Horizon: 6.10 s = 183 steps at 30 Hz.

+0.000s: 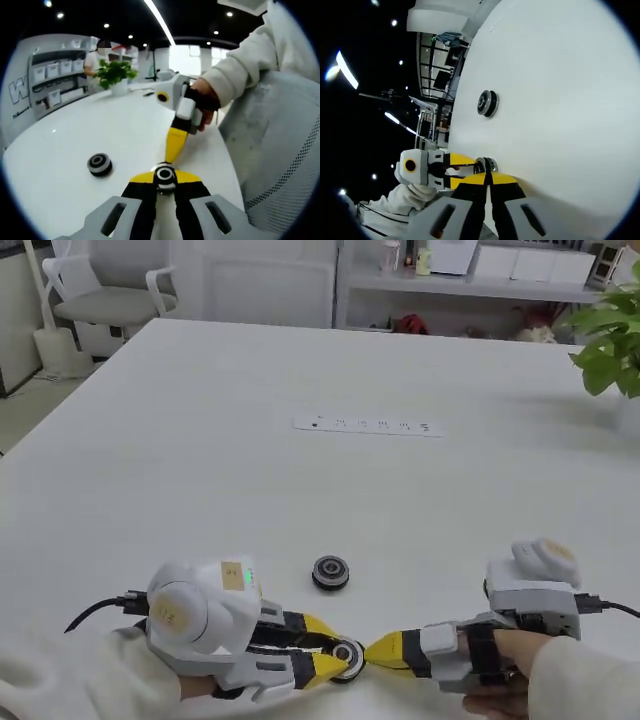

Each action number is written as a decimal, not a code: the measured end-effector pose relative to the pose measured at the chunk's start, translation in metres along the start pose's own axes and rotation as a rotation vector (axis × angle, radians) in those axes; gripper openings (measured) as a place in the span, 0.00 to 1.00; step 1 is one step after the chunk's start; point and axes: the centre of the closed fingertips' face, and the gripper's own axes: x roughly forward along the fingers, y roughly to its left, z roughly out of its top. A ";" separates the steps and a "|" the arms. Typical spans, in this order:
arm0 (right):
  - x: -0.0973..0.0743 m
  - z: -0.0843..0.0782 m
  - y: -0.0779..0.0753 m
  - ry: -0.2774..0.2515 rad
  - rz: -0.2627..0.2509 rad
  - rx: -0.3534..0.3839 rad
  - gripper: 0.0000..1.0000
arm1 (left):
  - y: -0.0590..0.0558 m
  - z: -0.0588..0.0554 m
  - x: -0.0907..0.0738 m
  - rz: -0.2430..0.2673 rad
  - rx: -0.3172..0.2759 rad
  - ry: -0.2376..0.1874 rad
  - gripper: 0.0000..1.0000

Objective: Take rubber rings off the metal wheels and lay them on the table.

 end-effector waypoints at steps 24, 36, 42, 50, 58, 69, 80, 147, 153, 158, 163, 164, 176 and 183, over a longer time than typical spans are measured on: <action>0.005 -0.002 0.017 0.021 0.036 -0.079 0.00 | 0.000 0.001 0.000 -0.001 0.010 0.007 0.13; 0.006 -0.002 0.020 0.023 0.041 -0.098 0.00 | 0.000 0.001 0.000 0.000 0.012 0.007 0.13; 0.007 -0.002 0.024 0.021 0.039 -0.115 0.00 | 0.000 0.000 0.000 -0.001 0.022 0.010 0.13; 0.009 -0.002 0.031 0.017 0.066 -0.122 0.00 | 0.000 0.000 0.000 -0.001 0.025 0.011 0.13; 0.014 -0.006 0.038 0.028 0.066 -0.178 0.00 | -0.001 0.000 0.000 0.001 0.026 0.008 0.13; 0.012 -0.002 0.032 0.029 -0.004 -0.287 0.00 | 0.000 0.000 0.001 -0.001 0.029 0.020 0.14; 0.009 0.002 0.036 0.024 -0.039 -0.376 0.00 | 0.000 0.000 -0.001 -0.006 0.015 0.076 0.14; 0.027 -0.029 0.110 0.066 0.071 -0.918 0.00 | 0.022 0.026 -0.138 0.321 -0.072 -0.013 0.64; 0.036 -0.043 0.107 0.114 0.054 -1.016 0.00 | 0.018 0.015 -0.137 0.313 -0.081 0.013 0.65; 0.041 -0.049 0.101 0.144 0.027 -1.068 0.00 | 0.010 0.012 -0.130 0.265 -0.093 0.017 0.69; 0.045 -0.049 0.094 0.147 -0.012 -1.105 0.00 | 0.004 0.001 -0.124 0.231 -0.094 0.060 0.69; 0.045 -0.048 0.094 0.144 -0.017 -1.105 0.00 | 0.003 0.000 -0.123 0.222 -0.097 0.063 0.69; 0.050 -0.038 0.072 0.132 -0.116 -1.102 0.00 | 0.000 -0.016 -0.119 0.186 -0.098 0.111 0.68; 0.051 -0.032 0.061 0.124 -0.148 -1.047 0.00 | -0.005 -0.023 -0.115 0.160 -0.101 0.141 0.69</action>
